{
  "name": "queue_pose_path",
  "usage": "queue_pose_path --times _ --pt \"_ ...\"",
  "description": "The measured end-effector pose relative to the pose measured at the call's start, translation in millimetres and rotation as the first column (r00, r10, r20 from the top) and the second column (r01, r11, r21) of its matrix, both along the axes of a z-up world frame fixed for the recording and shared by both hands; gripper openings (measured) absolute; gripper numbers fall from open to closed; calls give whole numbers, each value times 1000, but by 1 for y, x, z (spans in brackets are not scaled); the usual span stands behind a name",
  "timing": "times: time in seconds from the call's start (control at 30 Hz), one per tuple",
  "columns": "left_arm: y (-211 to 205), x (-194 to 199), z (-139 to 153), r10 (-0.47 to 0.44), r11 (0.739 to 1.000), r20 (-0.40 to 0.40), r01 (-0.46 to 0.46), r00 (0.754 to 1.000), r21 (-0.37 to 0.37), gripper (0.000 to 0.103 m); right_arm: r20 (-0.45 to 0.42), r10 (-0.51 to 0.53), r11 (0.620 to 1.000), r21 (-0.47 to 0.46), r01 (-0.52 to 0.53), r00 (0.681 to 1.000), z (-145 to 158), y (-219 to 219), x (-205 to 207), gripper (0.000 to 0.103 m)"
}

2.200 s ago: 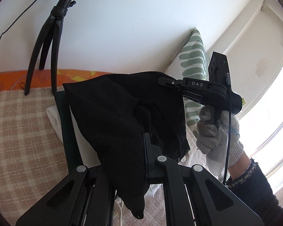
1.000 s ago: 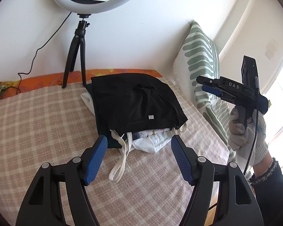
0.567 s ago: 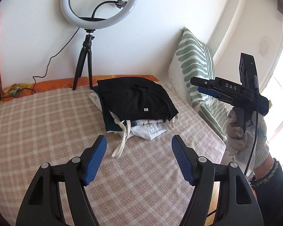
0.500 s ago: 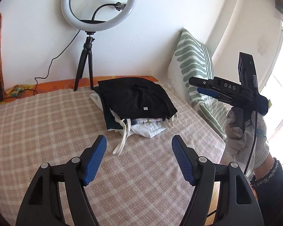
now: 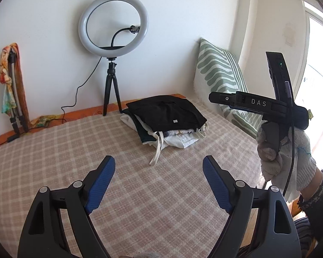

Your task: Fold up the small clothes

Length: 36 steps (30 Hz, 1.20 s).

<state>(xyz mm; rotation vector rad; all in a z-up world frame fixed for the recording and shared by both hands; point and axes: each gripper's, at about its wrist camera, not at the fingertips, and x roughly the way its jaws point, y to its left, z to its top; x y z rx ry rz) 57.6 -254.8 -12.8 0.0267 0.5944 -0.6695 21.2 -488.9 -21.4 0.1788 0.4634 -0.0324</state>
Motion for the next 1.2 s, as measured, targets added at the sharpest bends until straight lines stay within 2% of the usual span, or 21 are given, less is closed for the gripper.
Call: queue_pose_path --times 0.1,0.2,0.27,0.33,0.43,0.63,0.77,0.8,0.9,1.03,1.2 --pt "3 -2 -3 25 999 19 -25 1000 36 84 20 -27 1000 -10 27 999 -6 9 -6 101" --pt "5 -5 -5 44 997 38 -47 998 60 85 24 -39 998 -49 40 999 -11 18 -9 103" --pt "5 -5 -8 56 996 38 -58 998 67 90 25 -27 998 -53 29 999 -13 22 -10 103" --pt "3 -3 -11 64 996 28 -65 998 68 103 30 -30 998 -51 32 999 -16 23 -11 103" --pt "2 -3 -16 87 992 27 -89 996 84 103 60 -62 996 -55 66 996 -19 23 -14 103" --pt "7 -1 -23 94 993 22 -95 995 70 103 103 -128 991 -30 132 986 -24 17 -19 103" --pt "6 -11 -25 103 988 144 -118 984 99 103 134 -169 985 -20 173 976 -27 15 -22 103" --pt "5 -12 -25 103 986 153 -121 983 114 103 135 -175 984 -17 179 975 -28 15 -22 103" --pt "3 -11 -29 88 987 118 -103 989 123 103 135 -189 981 -25 194 973 -33 15 -21 103" --pt "2 -15 -32 95 983 140 -115 986 145 103 125 -189 979 -59 197 974 -40 19 -18 103" --pt "5 -16 -32 102 984 136 -120 985 134 103 103 -173 982 -60 180 979 -46 21 -15 103"
